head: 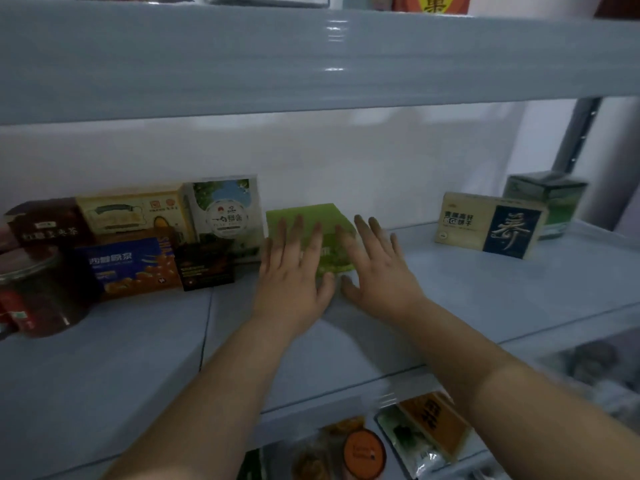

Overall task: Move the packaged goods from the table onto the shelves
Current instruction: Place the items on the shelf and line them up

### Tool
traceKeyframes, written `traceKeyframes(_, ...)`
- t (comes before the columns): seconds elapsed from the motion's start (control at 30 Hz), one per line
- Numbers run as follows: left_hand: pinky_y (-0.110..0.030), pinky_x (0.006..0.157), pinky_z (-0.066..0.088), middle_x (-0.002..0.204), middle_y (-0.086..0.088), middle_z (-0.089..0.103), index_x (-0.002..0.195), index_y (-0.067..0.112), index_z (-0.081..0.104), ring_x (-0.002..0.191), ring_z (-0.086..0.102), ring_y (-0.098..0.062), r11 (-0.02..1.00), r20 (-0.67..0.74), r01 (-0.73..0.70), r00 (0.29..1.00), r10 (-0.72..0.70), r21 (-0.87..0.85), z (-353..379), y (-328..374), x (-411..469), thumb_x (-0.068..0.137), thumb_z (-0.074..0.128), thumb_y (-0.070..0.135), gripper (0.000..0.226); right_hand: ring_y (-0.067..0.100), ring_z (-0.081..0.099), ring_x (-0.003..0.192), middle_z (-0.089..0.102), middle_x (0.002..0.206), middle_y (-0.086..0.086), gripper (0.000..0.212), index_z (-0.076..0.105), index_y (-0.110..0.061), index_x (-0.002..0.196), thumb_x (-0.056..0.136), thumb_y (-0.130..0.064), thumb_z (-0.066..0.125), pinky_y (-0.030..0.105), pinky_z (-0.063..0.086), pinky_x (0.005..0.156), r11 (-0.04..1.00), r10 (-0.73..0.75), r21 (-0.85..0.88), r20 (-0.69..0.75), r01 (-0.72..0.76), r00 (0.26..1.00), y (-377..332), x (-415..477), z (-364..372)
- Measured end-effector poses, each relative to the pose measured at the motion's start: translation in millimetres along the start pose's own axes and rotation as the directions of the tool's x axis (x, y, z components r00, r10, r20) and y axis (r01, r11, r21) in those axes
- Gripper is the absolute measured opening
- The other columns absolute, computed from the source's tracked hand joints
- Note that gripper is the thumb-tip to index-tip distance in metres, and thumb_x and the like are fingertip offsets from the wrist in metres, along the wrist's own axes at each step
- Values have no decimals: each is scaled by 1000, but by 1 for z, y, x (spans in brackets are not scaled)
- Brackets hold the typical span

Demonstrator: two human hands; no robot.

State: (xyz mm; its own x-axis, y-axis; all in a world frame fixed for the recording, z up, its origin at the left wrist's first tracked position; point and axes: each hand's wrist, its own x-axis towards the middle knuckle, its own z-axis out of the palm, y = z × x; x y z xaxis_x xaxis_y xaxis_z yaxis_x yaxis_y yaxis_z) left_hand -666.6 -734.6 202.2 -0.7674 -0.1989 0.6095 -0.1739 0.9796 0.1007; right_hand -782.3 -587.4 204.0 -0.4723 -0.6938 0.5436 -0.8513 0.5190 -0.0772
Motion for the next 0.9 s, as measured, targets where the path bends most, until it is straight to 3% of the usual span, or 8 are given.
traceKeyframes(0.13,-50,121,6,168,-7,8,161,27,3,153,0,-29,975,11,-212,977,213,-65,1,44,-1,94,36,52,79,32,2,155,9,168,13,78,10,-23,162,93,-53,32,55,5,121,986,125,-106,-45,-129,991,14,-67,-36)
traceKeyframes(0.27,-50,124,9,169,-9,6,161,25,2,156,-2,-30,911,28,-394,916,400,-123,8,99,-17,96,35,52,78,36,9,154,17,166,15,82,15,-17,161,93,-42,55,59,12,121,933,285,-206,-79,-295,955,31,-145,-68)
traceKeyframes(0.37,-48,124,5,169,-8,5,162,24,5,156,-3,-29,861,33,-458,879,476,-223,13,148,-45,97,36,51,77,38,8,154,18,166,16,83,13,-15,160,91,-41,53,59,12,122,874,399,-274,-66,-401,915,38,-208,-96)
traceKeyframes(0.43,-47,124,1,169,-6,-4,161,28,-4,155,-11,-27,840,90,-465,859,505,-280,18,184,-68,96,31,55,78,37,8,154,17,166,17,82,15,-14,160,92,-41,51,56,9,123,840,454,-302,-67,-451,889,40,-252,-114)
traceKeyframes(0.53,-53,124,11,168,-12,4,161,23,1,155,-3,-33,801,147,-496,812,564,-335,24,240,-108,95,29,56,79,36,12,154,21,165,17,78,20,-12,160,92,-42,46,54,12,123,784,534,-319,-91,-533,841,41,-319,-137)
traceKeyframes(0.6,-56,123,16,168,-15,11,162,19,9,155,4,-36,756,149,-528,773,616,-387,23,281,-137,95,31,55,79,37,15,153,24,164,18,77,22,-12,159,91,-42,42,55,17,123,745,584,-323,-106,-584,805,39,-369,-152)
traceKeyframes(0.77,-54,123,15,167,-13,16,161,22,14,155,6,-35,605,155,-590,635,757,-535,10,398,-215,95,34,54,76,40,24,150,31,160,21,76,30,-10,155,88,-37,53,59,25,119,630,700,-328,-152,-704,698,29,-512,-196)
traceKeyframes(0.9,-57,121,22,163,-15,27,159,18,27,152,19,-39,455,133,-640,485,864,-619,4,489,-290,91,41,48,75,43,31,147,35,157,23,79,37,-8,152,83,-34,64,61,33,114,456,828,-342,-175,-821,533,8,-629,-230)
